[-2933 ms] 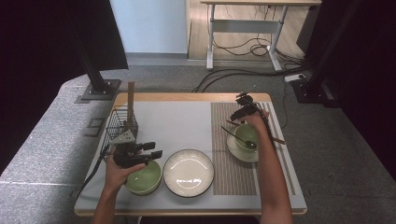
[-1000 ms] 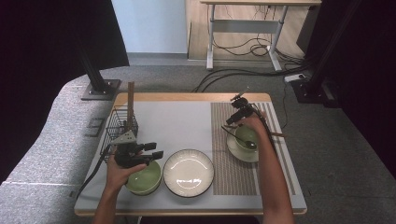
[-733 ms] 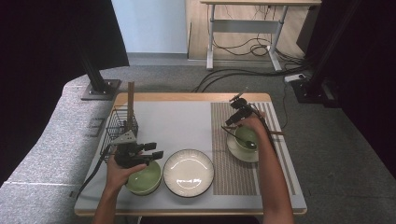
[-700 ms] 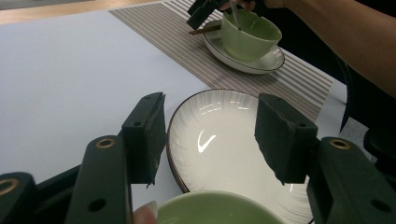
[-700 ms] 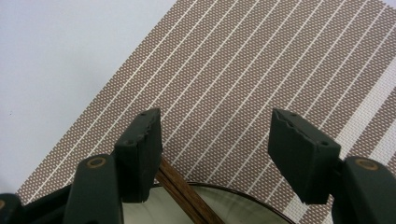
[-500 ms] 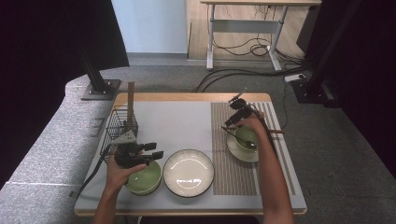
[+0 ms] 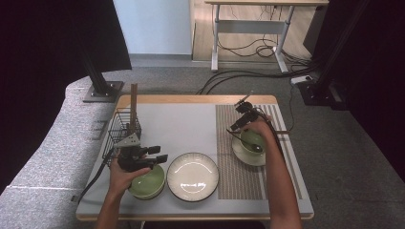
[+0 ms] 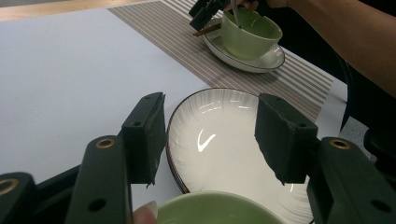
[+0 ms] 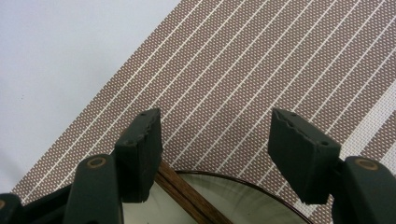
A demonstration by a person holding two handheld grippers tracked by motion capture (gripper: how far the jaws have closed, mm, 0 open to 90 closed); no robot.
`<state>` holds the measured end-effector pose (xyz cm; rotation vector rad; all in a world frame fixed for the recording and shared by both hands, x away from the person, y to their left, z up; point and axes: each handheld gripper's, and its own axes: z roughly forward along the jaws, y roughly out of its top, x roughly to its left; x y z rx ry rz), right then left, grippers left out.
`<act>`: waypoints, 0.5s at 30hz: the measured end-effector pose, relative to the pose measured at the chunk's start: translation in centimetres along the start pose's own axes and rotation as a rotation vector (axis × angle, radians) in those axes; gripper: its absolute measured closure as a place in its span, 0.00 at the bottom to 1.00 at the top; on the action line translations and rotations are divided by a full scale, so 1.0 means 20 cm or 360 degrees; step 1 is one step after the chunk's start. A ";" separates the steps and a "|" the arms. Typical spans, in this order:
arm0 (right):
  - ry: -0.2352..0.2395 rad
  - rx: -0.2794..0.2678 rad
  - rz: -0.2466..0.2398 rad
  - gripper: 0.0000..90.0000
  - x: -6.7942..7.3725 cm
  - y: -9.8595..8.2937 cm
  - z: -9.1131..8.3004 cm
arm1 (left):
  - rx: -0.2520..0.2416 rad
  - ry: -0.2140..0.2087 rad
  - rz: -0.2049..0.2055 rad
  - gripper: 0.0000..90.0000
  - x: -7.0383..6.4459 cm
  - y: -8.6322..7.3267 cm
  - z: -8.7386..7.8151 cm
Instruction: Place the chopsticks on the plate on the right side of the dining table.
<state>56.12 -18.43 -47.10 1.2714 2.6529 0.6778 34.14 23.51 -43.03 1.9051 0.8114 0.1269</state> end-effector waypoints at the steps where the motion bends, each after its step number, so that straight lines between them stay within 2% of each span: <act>1: 0.0002 0.0001 -0.0001 0.39 0.00 0.00 0.00 | 0.0000 0.0000 0.0000 0.48 0.00 0.00 0.00; 11: 0.0014 -0.0004 -0.0013 0.39 0.00 -0.01 -0.01 | 0.0000 0.0000 0.0000 0.48 0.00 0.00 0.00; 15: -0.0008 -0.0068 0.0032 0.39 -0.01 -0.01 -0.02 | -0.0002 0.0001 0.0000 0.48 0.00 0.00 0.00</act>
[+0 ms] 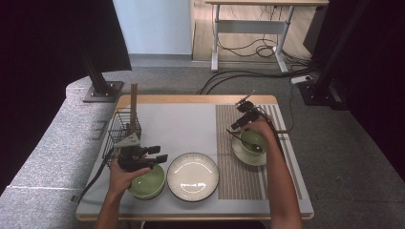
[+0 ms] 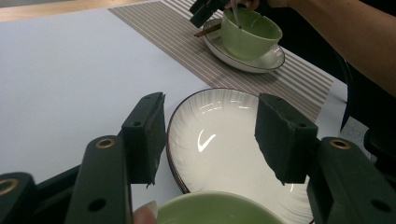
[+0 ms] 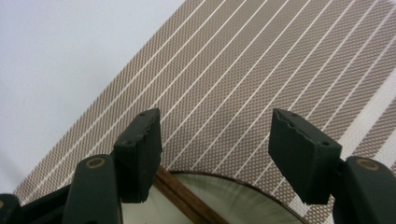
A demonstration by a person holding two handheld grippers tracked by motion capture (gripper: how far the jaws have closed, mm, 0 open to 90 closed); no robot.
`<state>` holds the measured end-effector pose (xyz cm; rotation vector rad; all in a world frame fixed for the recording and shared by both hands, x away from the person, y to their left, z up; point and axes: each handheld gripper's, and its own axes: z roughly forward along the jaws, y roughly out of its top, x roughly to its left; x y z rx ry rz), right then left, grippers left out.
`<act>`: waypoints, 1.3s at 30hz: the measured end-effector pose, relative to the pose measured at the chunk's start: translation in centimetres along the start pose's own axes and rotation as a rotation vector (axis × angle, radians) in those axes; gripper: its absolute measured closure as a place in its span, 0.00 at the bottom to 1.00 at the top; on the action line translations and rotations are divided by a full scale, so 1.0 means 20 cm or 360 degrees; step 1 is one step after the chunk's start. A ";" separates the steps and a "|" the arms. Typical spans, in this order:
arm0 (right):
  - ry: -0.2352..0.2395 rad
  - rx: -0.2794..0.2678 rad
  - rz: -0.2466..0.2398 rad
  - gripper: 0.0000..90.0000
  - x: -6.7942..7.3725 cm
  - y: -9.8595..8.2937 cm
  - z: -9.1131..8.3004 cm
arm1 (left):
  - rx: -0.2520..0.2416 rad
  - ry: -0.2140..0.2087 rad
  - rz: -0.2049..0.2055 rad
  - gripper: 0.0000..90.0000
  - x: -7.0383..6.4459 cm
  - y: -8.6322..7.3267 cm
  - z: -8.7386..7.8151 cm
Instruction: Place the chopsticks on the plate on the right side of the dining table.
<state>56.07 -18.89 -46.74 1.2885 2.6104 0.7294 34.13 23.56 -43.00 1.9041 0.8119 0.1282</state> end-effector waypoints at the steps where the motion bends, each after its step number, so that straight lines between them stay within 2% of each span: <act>1: 0.0009 -0.0024 0.0018 0.39 -0.01 0.00 -0.01 | 0.0000 0.0001 0.0000 0.48 0.00 0.00 0.00; 10: -0.0004 -0.0131 0.0156 0.39 -0.03 -0.02 -0.06 | -0.0005 0.0001 0.0000 0.48 0.00 0.00 0.00; 19: -0.0014 -0.0188 0.0210 0.38 -0.05 -0.04 -0.10 | -0.0005 0.0003 0.0002 0.48 0.00 0.00 -0.01; 23: -0.0006 -0.0185 0.0218 0.38 -0.05 -0.05 -0.11 | -0.0005 0.0003 0.0002 0.48 0.00 0.00 -0.01; 31: -0.0003 -0.0223 0.0281 0.38 -0.09 -0.10 -0.15 | -0.0005 0.0002 0.0002 0.48 0.00 0.00 -0.01; 39: -0.0027 -0.0276 0.0336 0.36 -0.13 -0.19 -0.25 | -0.0009 0.0011 0.0004 0.48 0.00 0.00 -0.02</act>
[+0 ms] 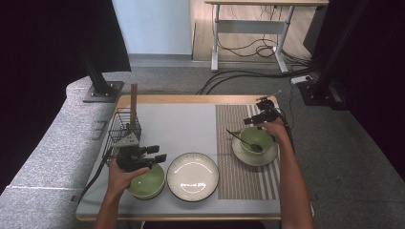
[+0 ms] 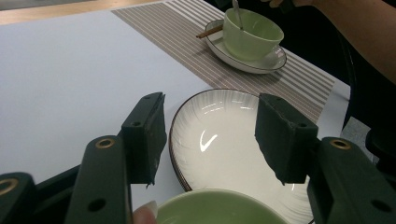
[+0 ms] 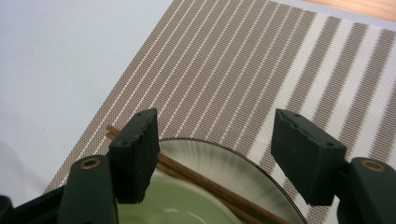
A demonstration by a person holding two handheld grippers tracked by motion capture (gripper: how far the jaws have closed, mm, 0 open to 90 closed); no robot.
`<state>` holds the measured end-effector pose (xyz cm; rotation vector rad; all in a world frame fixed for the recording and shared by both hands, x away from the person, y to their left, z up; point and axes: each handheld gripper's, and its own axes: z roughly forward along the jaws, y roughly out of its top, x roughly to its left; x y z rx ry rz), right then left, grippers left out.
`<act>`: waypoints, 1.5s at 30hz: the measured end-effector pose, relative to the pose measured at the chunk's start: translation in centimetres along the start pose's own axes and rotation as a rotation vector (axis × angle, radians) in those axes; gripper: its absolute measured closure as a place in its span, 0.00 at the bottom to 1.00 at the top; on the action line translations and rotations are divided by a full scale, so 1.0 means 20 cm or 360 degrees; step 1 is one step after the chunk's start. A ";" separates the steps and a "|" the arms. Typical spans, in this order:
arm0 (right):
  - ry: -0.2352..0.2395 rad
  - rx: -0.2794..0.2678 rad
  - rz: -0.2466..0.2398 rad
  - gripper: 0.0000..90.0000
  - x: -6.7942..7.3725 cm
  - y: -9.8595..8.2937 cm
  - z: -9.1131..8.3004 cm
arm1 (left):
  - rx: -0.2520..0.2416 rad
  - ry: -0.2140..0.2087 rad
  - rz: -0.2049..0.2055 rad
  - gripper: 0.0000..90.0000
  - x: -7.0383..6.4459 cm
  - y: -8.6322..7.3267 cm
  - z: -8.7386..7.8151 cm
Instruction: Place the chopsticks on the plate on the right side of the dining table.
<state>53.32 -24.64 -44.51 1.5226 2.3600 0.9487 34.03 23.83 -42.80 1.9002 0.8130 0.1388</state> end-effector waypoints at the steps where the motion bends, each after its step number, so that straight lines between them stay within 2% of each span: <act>1: -0.0002 -0.0006 0.0005 0.36 -0.01 -0.01 -0.01 | -0.0001 0.0000 0.0000 0.48 0.00 0.00 0.00; 13: -0.0051 -0.0034 0.0105 0.35 -0.13 -0.10 -0.12 | -0.0010 0.0003 0.0000 0.48 0.00 0.00 -0.01; 32: -0.0113 -0.0056 0.0220 0.33 -0.26 -0.21 -0.18 | -0.0007 0.0005 -0.0003 0.48 0.00 0.00 0.00; 45: -0.0157 -0.0062 0.0271 0.31 -0.32 -0.27 -0.21 | -0.0008 0.0008 -0.0003 0.48 0.00 0.00 -0.01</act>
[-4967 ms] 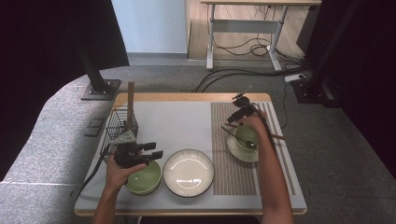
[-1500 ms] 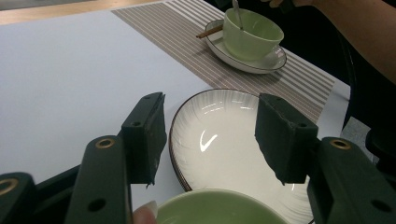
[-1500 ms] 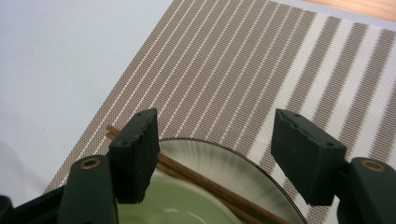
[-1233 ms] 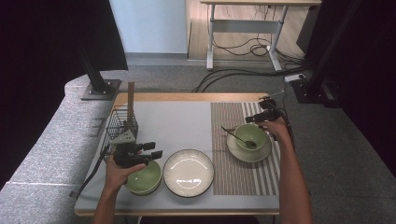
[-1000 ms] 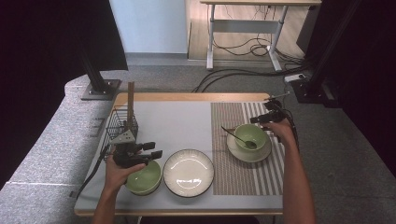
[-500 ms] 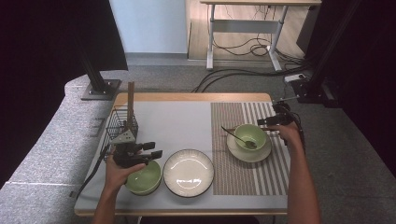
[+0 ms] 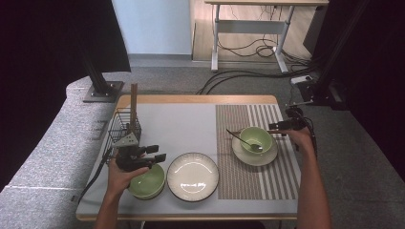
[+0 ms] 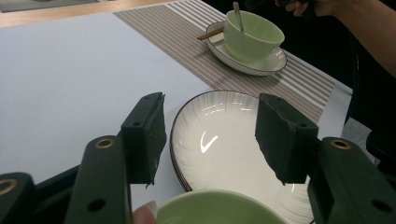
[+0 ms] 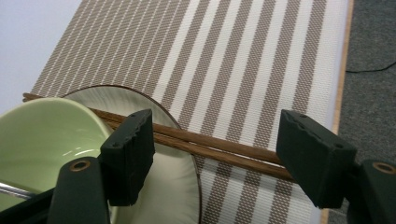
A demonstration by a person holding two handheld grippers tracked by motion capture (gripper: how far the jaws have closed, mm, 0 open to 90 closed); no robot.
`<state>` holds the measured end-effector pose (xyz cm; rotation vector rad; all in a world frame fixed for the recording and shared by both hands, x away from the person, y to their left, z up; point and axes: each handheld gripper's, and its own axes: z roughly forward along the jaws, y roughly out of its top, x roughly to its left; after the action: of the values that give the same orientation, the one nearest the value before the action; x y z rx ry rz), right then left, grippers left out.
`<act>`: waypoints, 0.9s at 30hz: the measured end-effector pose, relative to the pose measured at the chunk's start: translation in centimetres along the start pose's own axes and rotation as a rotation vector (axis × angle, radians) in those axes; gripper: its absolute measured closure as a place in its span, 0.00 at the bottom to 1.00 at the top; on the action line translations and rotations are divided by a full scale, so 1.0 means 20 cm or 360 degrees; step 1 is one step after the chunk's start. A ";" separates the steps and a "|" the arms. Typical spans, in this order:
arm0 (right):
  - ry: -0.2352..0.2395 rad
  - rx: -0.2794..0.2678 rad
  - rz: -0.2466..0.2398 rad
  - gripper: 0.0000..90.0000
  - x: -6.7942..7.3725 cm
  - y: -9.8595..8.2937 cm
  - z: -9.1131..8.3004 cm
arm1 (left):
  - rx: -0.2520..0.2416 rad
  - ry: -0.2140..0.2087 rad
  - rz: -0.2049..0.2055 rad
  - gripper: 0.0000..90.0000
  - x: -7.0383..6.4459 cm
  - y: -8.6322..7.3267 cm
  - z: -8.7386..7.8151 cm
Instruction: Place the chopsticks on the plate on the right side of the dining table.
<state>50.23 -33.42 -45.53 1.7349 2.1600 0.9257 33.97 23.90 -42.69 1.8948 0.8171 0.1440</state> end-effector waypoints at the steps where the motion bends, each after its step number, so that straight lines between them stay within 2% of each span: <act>1: -0.0007 0.0002 0.0012 0.31 0.00 0.00 0.00 | 0.0000 0.0000 0.0000 0.48 0.00 0.00 0.00; 12: -0.0037 0.0000 0.0041 0.30 -0.05 -0.03 -0.02 | 0.0007 -0.0002 -0.0001 0.48 0.00 0.00 0.01; 27: -0.0083 0.0014 0.0122 0.29 -0.14 -0.07 -0.02 | 0.0018 -0.0001 0.0000 0.48 0.00 0.00 0.01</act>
<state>49.74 -36.22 -46.58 1.8364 2.0818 0.8805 34.05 23.75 -42.84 1.9052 0.8186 0.1390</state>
